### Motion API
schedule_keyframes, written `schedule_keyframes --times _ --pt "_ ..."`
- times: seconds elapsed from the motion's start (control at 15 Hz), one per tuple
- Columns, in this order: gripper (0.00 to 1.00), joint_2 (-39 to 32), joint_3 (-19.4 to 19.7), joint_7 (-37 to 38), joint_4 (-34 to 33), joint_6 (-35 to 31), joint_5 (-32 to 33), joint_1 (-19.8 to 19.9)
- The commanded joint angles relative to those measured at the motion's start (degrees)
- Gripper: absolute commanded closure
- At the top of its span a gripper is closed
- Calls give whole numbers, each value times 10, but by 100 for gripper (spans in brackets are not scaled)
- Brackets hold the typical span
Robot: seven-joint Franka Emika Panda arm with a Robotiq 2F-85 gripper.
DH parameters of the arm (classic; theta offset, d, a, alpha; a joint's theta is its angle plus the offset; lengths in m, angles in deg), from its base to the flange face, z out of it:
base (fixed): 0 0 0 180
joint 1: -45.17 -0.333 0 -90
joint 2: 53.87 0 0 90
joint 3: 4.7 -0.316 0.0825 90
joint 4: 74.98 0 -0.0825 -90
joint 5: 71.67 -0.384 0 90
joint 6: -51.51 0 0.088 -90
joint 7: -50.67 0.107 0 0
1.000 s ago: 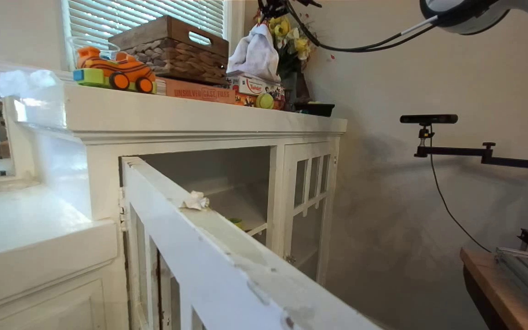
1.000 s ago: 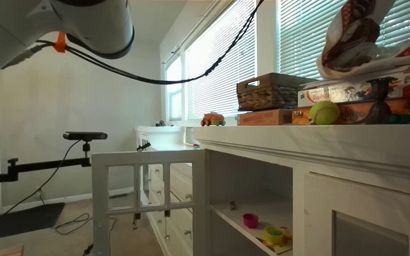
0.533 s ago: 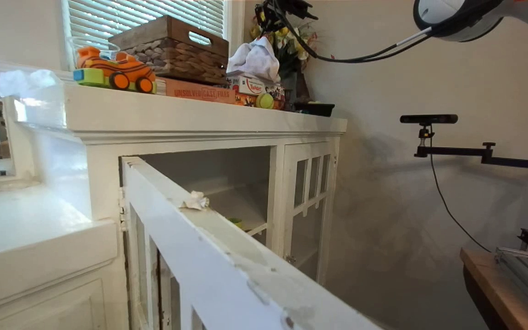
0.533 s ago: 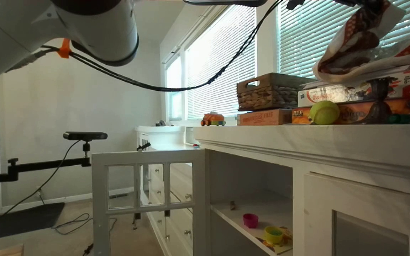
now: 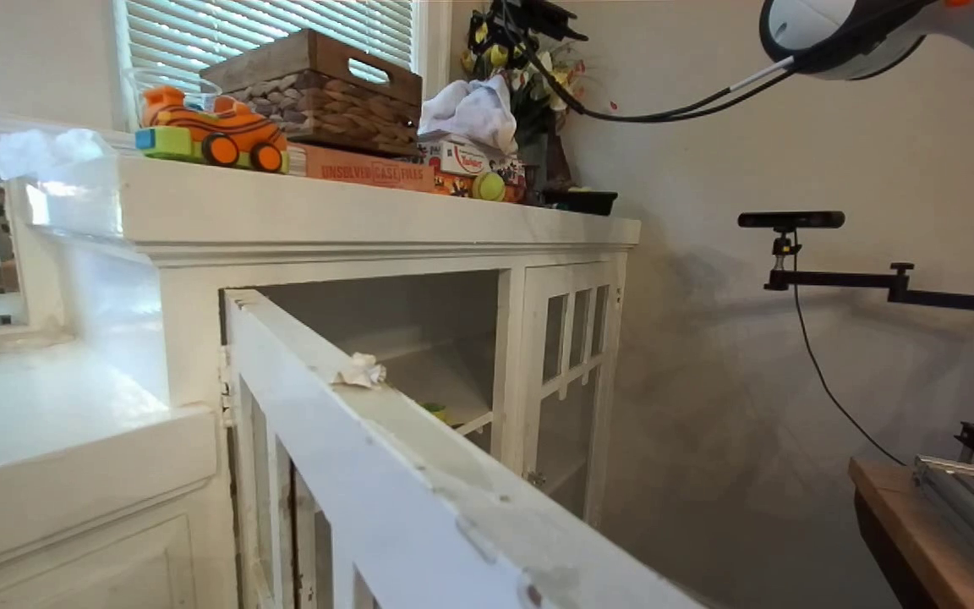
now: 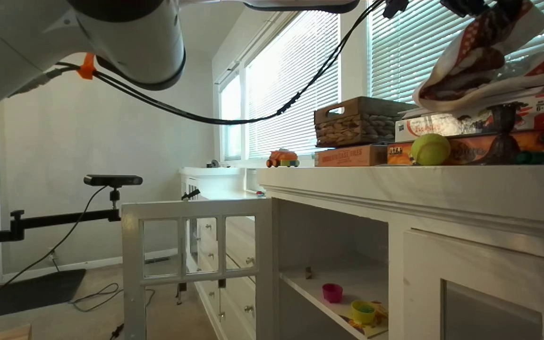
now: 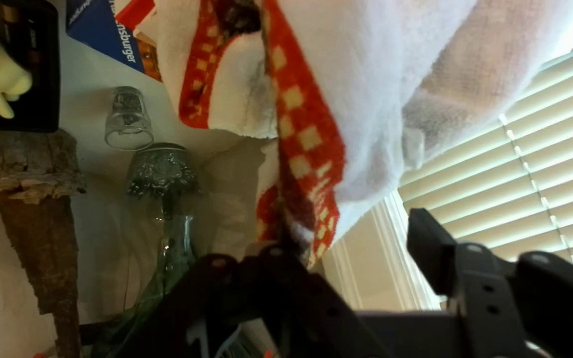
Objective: Remove the cloth from the basket
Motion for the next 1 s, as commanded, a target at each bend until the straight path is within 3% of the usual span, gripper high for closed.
schedule_keyframes --times 0.0,0.07,0.53,0.93 --pt "9 3 6 25 -6 10 20 -6" --pt "1 3 5 24 -6 10 19 -6" --pt "0 13 7 24 6 12 26 -13" --pt "0 27 -2 14 12 146 19 -23"
